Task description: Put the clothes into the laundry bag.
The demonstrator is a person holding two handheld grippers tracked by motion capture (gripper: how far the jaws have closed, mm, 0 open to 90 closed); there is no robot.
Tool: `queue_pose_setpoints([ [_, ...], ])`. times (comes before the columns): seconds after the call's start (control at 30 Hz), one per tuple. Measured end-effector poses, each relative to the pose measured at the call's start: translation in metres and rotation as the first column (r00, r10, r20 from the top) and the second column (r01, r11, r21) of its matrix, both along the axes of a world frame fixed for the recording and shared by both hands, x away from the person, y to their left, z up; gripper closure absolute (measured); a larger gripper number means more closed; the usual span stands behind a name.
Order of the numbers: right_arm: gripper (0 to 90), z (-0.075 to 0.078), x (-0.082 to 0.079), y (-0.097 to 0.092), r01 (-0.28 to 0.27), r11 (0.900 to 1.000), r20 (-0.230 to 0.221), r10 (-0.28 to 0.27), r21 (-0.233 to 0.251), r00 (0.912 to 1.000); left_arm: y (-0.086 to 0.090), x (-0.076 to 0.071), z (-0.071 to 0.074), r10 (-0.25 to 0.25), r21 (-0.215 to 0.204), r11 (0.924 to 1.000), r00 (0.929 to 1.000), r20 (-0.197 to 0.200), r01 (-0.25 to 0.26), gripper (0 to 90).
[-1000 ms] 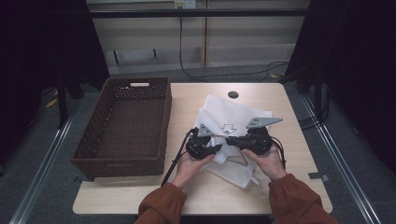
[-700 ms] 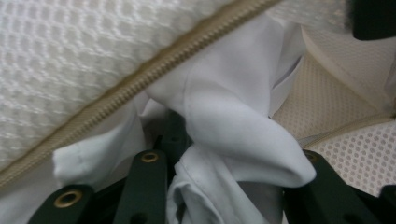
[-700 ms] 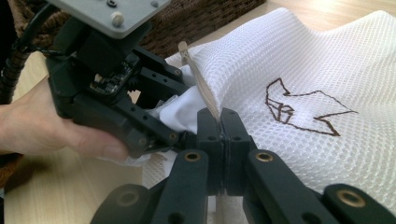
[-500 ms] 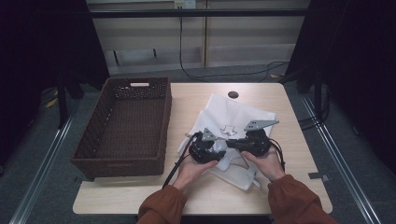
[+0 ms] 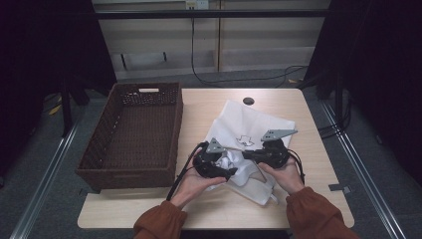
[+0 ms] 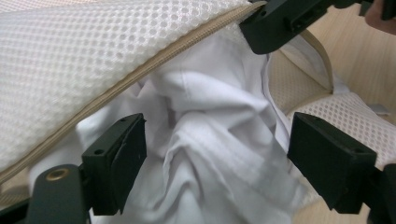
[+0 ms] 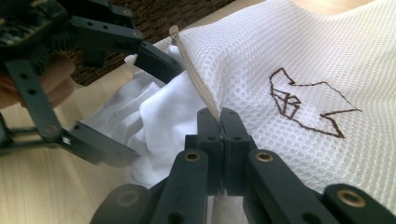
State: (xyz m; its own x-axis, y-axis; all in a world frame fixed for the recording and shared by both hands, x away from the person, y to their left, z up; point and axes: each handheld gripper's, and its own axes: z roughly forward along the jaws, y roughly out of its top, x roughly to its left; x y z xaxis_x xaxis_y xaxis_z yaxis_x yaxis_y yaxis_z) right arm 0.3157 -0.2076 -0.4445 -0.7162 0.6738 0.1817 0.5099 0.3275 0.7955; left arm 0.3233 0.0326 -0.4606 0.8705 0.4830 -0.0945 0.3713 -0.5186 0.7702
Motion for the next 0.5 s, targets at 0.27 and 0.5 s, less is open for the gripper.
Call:
queue_pose_setpoints([
  [0.27,88.3,-0.001,0.000,-0.001,0.000,1.0000,-0.003,0.000,0.000,1.0000,0.018,-0.016,0.005,-0.016,0.006,0.9999,0.9997,0.020,0.016,15.8],
  [0.5,88.3,-0.002,0.000,-0.001,-0.003,1.0000,0.000,0.003,-0.001,1.0000,0.024,-0.022,-0.007,-0.064,0.042,0.9971,0.9978,0.016,0.064,12.6],
])
